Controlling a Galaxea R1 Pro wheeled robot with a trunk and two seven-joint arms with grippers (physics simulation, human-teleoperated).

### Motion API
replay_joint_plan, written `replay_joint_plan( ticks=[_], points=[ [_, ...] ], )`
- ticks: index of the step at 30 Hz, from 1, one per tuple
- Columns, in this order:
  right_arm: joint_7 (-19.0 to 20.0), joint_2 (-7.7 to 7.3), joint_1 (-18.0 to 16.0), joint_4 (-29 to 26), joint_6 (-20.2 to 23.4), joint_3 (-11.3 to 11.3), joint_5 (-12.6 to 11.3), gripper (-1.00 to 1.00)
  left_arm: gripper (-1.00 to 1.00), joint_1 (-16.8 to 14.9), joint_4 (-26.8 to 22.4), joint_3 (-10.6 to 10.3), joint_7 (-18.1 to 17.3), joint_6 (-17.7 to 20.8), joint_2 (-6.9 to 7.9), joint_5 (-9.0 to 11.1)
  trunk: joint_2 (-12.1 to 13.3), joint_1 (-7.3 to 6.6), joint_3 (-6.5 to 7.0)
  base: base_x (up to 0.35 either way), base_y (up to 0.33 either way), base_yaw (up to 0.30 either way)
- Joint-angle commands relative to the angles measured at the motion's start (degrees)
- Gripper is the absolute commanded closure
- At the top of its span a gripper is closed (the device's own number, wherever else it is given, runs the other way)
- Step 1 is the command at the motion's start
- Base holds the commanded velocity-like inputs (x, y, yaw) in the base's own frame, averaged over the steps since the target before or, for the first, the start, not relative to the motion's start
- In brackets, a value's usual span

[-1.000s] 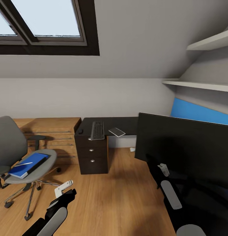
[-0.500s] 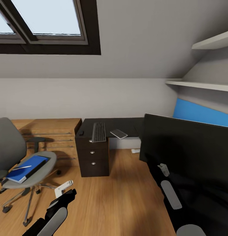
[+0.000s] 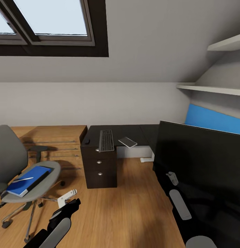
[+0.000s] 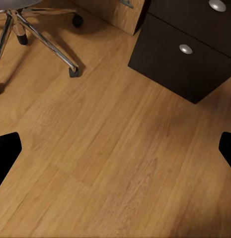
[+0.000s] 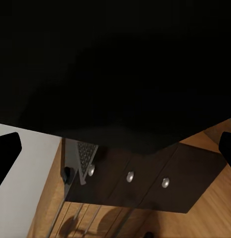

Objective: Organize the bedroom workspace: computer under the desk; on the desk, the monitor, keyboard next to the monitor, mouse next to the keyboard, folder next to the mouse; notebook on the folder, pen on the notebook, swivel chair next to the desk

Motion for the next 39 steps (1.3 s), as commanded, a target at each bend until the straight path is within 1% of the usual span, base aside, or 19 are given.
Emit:
replay_joint_plan(
  ticks=[1,8,27,33,39],
  points=[
    [-0.17,0.06,-0.03,-0.11,0.37,-0.18,-0.44,-1.00,-1.00,-0.07,-0.08,-0.12,0.35,0.29,0.06,0.11,-0.04,0.00,-0.07,0.020,0.005,0.000],
    [-0.17,0.06,-0.03,-0.11,0.37,-0.18,-0.44,-1.00,-1.00,-0.07,-0.12,-0.10,0.35,0.29,0.06,0.11,-0.04,0.00,-0.07,0.107,0.001,0.000],
    [-0.17,0.06,-0.03,-0.11,0.37,-0.18,-0.45,-1.00,-1.00,-0.07,-0.07,-0.03,0.35,0.29,0.06,0.11,-0.04,0.00,-0.07,0.009,0.000,0.000],
    [-0.17,0.06,-0.03,-0.11,0.37,-0.18,-0.45,-1.00,-1.00,-0.07,-0.07,-0.03,0.35,0.29,0.06,0.11,-0.04,0.00,-0.07,0.178,0.000,0.000],
    [-0.16,0.06,-0.03,-0.14,0.37,-0.18,-0.45,-1.00,-1.00,-0.07,-0.07,-0.03,0.36,0.29,0.06,0.11,-0.04,0.00,-0.07,0.046,0.000,0.000]
  ],
)
